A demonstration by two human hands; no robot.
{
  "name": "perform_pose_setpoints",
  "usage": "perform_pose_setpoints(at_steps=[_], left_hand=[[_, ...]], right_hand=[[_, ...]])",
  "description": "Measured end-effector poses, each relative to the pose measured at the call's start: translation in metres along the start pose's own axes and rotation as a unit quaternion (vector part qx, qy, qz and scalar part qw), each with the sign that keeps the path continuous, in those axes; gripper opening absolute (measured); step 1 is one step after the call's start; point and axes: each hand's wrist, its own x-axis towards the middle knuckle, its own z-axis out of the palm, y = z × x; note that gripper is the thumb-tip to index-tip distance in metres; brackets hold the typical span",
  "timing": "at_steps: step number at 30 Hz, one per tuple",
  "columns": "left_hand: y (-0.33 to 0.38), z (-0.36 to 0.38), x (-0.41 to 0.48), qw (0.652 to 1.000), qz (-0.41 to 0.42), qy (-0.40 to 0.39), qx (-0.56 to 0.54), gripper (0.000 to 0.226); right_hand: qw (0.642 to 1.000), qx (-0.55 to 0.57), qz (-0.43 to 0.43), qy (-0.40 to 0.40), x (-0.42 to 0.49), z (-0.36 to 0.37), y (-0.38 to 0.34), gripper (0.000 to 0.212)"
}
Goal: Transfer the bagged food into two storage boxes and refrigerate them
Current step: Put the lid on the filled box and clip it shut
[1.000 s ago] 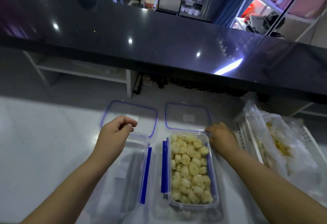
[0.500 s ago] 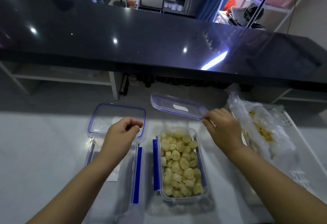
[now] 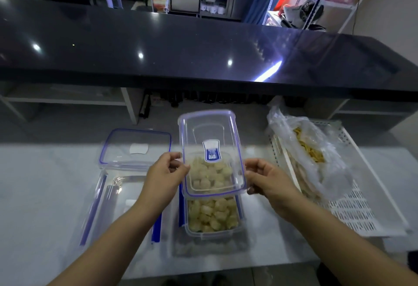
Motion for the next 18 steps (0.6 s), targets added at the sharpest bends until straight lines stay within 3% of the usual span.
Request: perform_pose_setpoints(at_steps=[6,11,18], left_hand=[[-0.016,0.007,-0.027,0.997,-0.05,0.003,0.057,0.018],[-0.022,0.011,-0.034,0.991,-0.059,0.007,0.121,0.022],[-0.024,0.015,-0.034,0.982,-0.037,-0.005,0.185,0.008]], right_hand=[[0.979,-0.193,-0.023,0.065,-0.023,0.008,0.041,0.01],[0.972,-0.216,-0.038,0.089,-0.026,0.015,0.054,0.013],[0.978,-0.187,-0.031,0.091,-0.025,0.012,0.06,0.013]])
